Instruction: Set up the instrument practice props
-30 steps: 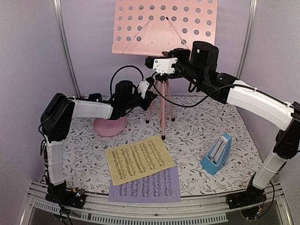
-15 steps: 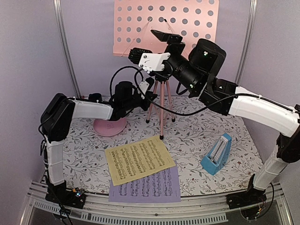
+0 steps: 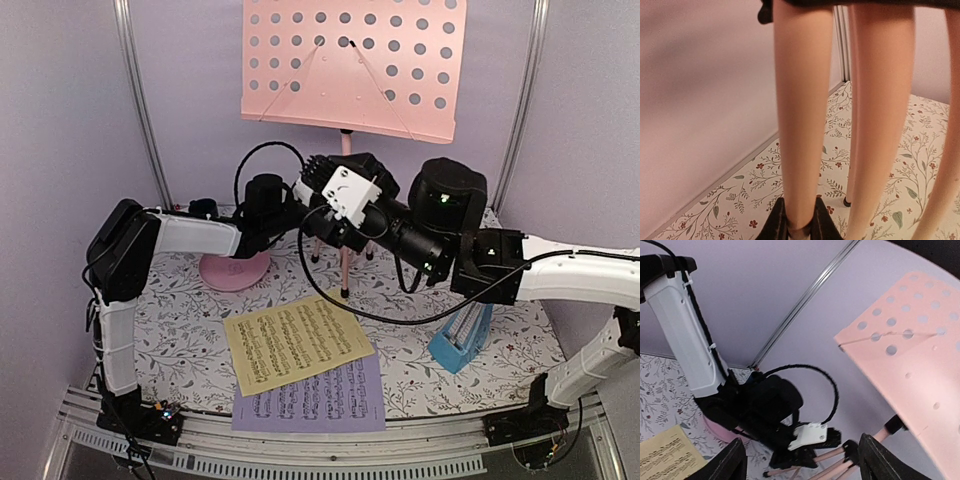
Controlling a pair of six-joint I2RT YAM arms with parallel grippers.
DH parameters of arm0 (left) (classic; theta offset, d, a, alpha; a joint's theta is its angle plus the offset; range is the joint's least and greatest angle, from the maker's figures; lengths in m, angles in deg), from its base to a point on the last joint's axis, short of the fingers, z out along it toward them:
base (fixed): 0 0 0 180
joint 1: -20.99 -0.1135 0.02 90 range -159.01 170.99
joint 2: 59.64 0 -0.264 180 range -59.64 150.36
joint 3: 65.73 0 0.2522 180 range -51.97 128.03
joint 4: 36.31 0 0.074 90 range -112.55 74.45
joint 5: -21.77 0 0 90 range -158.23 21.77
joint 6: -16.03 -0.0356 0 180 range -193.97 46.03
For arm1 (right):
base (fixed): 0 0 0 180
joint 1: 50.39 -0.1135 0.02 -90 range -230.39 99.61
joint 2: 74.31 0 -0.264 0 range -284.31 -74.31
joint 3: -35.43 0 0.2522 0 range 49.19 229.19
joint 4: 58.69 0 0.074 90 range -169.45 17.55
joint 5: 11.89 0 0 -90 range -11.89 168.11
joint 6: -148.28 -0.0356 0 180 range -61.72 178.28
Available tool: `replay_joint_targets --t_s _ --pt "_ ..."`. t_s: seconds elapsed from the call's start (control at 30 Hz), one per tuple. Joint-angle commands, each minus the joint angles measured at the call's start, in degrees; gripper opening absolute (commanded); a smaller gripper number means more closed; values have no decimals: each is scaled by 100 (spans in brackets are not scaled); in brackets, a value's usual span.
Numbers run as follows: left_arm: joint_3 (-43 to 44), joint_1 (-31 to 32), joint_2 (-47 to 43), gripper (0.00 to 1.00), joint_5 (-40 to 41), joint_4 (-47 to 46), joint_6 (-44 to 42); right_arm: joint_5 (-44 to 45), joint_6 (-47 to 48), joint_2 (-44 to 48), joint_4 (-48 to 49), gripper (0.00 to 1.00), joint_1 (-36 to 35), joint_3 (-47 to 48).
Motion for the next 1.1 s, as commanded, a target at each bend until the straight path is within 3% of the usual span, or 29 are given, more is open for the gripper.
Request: replay_joint_targets --t_s 0.0,0.07,0.3,0.5,1.07 --pt "-71 -10 -59 0 172 -30 223 -352 -2898 107 -565 76 441 -886" --pt "-62 -14 -64 0 193 -13 245 -718 -3923 75 -593 74 809 -1150" --pt "-61 -11 -59 0 221 -43 316 -1885 -5515 -168 -70 64 1907 -1649" --pt "-61 -10 -25 0 226 -108 392 -2692 -5731 -737 175 57 2412 -1400" --pt "-85 6 -7 0 243 -214 440 -2956 -5699 -2032 279 49 2909 -256"
